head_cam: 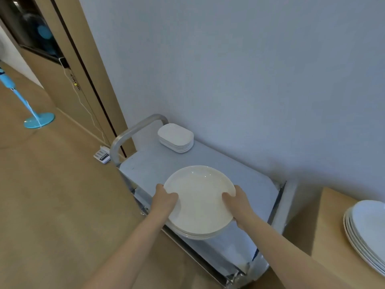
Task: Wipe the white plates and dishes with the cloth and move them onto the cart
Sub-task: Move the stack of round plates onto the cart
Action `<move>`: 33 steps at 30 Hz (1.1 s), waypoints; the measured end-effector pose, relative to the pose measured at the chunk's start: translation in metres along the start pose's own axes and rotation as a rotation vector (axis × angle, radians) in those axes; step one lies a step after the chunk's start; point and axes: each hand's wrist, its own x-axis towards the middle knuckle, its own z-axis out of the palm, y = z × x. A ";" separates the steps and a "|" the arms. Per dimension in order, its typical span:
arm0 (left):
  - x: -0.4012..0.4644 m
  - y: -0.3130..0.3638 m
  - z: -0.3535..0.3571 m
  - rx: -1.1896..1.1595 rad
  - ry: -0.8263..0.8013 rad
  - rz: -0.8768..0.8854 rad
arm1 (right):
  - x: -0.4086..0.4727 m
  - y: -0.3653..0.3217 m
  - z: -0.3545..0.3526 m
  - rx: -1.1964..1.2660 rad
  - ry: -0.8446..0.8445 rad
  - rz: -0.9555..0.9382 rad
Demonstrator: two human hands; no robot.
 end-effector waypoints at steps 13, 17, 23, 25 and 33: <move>0.109 0.009 0.024 0.044 -0.067 -0.105 | 0.097 -0.006 0.026 -0.018 0.065 0.077; 0.145 0.022 0.034 -0.007 -0.143 -0.135 | 0.125 -0.014 0.024 -0.007 0.091 0.091; 0.193 0.049 0.056 0.023 -0.253 -0.102 | 0.158 -0.011 0.022 0.179 0.201 0.258; 0.209 0.056 0.064 0.039 -0.299 -0.097 | 0.168 -0.010 0.022 0.234 0.231 0.316; 0.263 0.072 0.095 0.039 -0.428 -0.083 | 0.209 -0.008 0.026 0.390 0.417 0.399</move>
